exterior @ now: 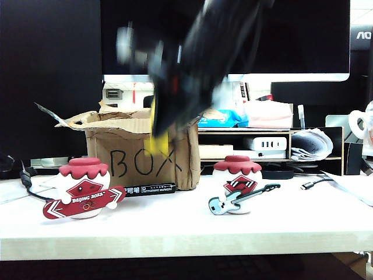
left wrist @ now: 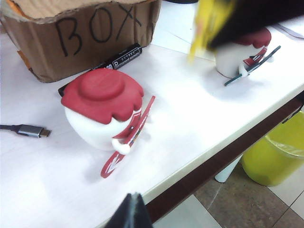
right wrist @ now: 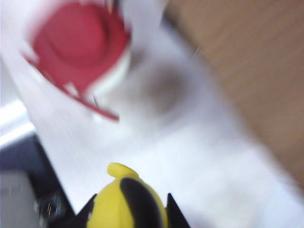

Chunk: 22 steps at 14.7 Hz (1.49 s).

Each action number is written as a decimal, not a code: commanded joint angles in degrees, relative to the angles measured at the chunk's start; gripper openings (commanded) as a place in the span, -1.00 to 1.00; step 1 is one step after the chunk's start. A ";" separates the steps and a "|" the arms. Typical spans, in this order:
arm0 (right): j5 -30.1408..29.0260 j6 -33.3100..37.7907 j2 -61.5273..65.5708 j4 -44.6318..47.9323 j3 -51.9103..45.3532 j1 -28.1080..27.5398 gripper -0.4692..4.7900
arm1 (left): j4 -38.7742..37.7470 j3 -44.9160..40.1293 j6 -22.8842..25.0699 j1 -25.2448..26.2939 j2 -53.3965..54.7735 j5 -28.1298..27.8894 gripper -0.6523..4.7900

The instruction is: Put the doll that is least similar in color compared to the others into the paper box.

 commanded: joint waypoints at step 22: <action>7.93 0.39 27.58 -7.28 43.43 -6.95 0.00 | 0.39 0.04 0.04 0.22 -0.02 0.00 -0.78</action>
